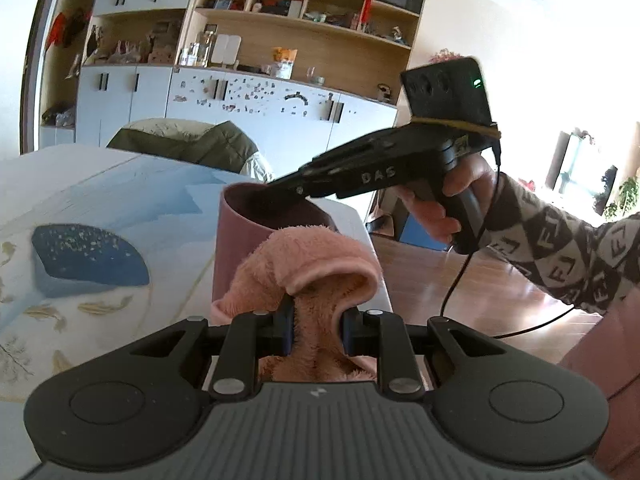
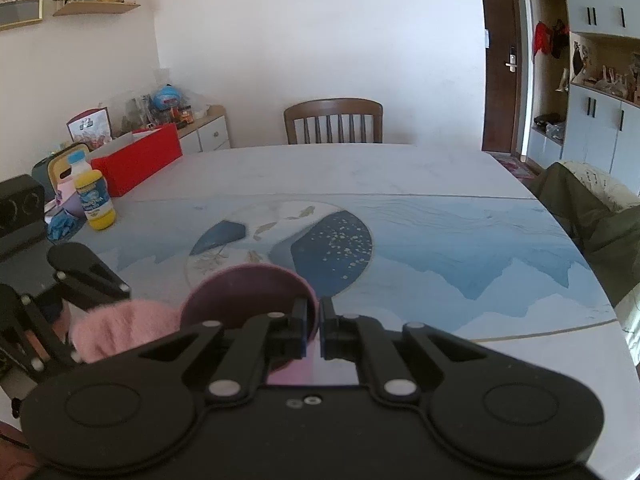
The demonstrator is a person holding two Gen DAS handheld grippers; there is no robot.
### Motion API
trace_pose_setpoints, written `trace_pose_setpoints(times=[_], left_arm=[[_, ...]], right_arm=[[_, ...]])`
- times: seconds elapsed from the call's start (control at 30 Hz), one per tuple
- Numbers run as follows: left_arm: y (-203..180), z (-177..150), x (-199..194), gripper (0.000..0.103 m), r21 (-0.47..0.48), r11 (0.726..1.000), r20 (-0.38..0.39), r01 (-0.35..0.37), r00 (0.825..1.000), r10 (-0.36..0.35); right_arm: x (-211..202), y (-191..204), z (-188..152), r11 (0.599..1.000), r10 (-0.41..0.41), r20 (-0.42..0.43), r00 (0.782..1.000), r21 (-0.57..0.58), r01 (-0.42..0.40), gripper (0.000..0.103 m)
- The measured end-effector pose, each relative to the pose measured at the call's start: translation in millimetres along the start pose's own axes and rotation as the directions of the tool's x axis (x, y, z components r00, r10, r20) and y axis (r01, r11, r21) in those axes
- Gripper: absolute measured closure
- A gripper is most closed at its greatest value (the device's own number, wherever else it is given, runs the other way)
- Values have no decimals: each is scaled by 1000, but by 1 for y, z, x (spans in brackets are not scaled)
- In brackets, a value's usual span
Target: Clean container
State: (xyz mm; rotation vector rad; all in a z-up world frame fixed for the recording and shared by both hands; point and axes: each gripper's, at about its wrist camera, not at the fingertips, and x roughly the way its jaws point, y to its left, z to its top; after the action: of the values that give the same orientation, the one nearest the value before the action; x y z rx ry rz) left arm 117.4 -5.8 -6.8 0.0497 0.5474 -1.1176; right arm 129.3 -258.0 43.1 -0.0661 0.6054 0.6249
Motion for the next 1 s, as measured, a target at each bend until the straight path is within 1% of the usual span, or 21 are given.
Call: trace_pose_setpoints(times=[0.07, 0.2, 0.23, 0.3, 0.33, 0.4, 0.47, 0.53, 0.6, 0.67, 0.73, 0.77, 0.8, 0.9, 1.0], left_arm=[[5, -2, 8, 81, -36, 999, -11, -22, 1000, 21], [23, -7, 17, 81, -123, 991, -50, -42, 998, 36], [26, -8, 19, 81, -135, 989, -66, -56, 997, 48], [35, -12, 26, 82, -166, 980, -118, -111, 989, 92], [38, -13, 27, 82, -184, 976, -128, -118, 987, 95], [41, -12, 24, 82, -207, 972, -120, -108, 989, 84], [38, -11, 17, 82, -186, 978, -96, -96, 992, 79], [33, -10, 10, 81, -155, 986, -60, -54, 997, 45], [28, -9, 0, 81, -132, 991, -16, 7, 1000, -9], [19, -7, -11, 81, -97, 994, 41, 58, 998, -55], [12, -4, -19, 81, -76, 993, 89, 85, 993, -79], [9, -2, -21, 81, -72, 994, 114, 81, 991, -73], [6, 2, -17, 81, -73, 995, 122, 73, 990, -64], [7, 3, -6, 81, -98, 994, 102, 41, 994, -31], [13, 1, 3, 81, -124, 992, 66, -1, 998, 9]], right_arm=[[1, 2, 1, 1000, -2, 0, 1000, -8, 2, 98], [2, 1, 2, 1000, 1, 1, 1000, 7, -2, 97], [2, 0, 2, 1000, 3, 1, 1000, 8, -3, 97], [2, 0, 2, 1000, 3, 1, 1000, 8, -3, 97], [2, 0, 2, 1000, 2, 1, 1000, 8, -2, 97], [2, -1, 1, 1000, -5, 2, 1000, 13, 5, 98], [3, -1, 1, 1000, -15, 1, 1000, 22, 15, 98], [4, -4, 1, 999, -17, 1, 1000, 36, 17, 98], [4, -7, 1, 999, -15, -2, 1000, 52, 15, 98], [4, -8, 1, 998, -19, -2, 1000, 57, 19, 98], [4, -8, 0, 998, -10, 0, 1000, 55, 10, 98], [3, -7, 0, 999, -8, 1, 1000, 52, 8, 98], [3, -5, 0, 999, -7, 1, 1000, 45, 7, 98], [4, -2, 1, 999, -5, 0, 1000, 32, 5, 97], [5, -2, 2, 999, -10, 1, 1000, 33, 10, 96]])
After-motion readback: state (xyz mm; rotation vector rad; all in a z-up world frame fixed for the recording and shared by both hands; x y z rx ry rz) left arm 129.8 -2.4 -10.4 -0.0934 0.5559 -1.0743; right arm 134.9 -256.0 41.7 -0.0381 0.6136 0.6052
